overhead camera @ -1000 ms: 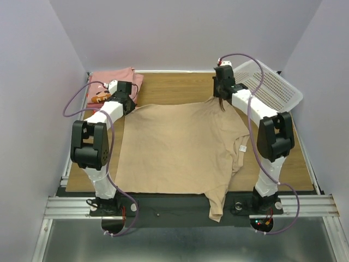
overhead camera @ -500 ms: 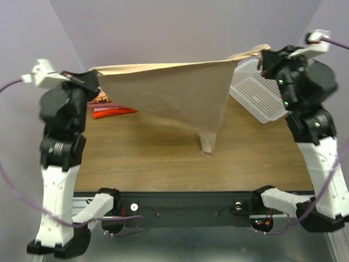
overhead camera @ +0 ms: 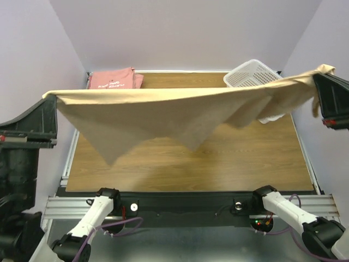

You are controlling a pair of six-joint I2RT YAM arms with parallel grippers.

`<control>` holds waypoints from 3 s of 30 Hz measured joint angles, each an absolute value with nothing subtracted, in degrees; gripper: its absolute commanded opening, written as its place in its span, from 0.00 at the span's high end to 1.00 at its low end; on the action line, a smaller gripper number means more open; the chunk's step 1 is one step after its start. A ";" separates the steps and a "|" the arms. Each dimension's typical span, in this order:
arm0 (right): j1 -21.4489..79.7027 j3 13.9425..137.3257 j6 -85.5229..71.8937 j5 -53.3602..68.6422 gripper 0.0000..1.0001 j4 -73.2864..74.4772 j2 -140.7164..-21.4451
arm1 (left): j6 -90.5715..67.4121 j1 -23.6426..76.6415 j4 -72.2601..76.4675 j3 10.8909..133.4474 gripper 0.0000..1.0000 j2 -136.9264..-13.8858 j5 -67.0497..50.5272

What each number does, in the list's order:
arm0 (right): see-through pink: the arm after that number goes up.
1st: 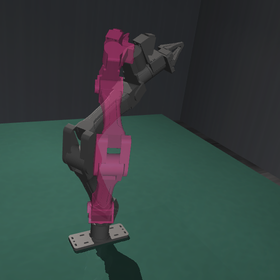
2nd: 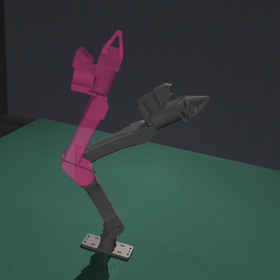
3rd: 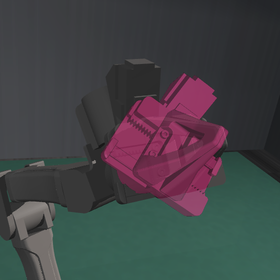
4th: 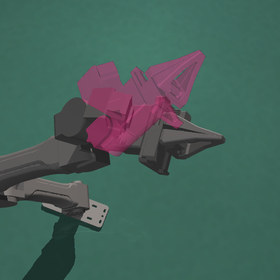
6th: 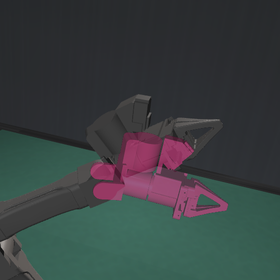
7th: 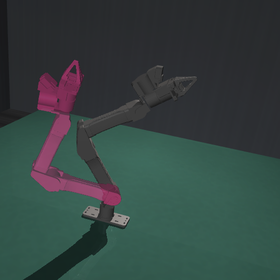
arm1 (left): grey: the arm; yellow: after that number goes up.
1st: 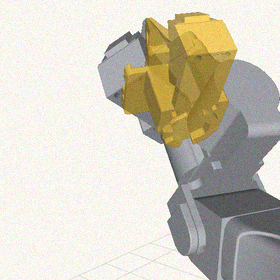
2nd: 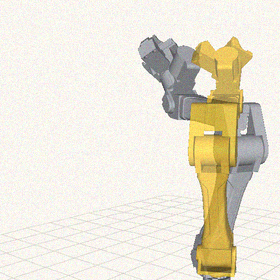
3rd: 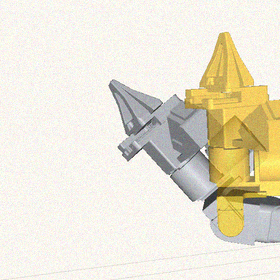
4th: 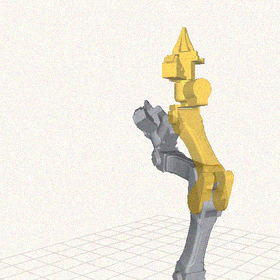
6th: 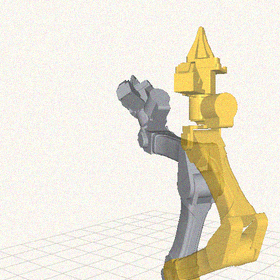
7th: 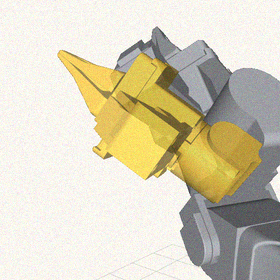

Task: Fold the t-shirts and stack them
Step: Fold the tshirt

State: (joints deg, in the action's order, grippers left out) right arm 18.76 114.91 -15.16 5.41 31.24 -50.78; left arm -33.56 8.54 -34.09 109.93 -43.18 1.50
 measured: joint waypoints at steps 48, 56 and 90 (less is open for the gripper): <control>18.06 96.64 -7.99 -15.84 1.00 18.55 -118.45 | -33.47 7.51 -8.84 79.77 1.00 -109.75 20.47; 18.13 80.34 -12.10 -15.05 0.99 20.05 -104.55 | -33.61 7.16 -8.27 75.90 1.00 -107.79 20.03; 41.34 68.16 -28.86 -26.41 0.99 46.33 -90.83 | -38.00 5.13 -11.53 63.22 1.00 -95.26 21.43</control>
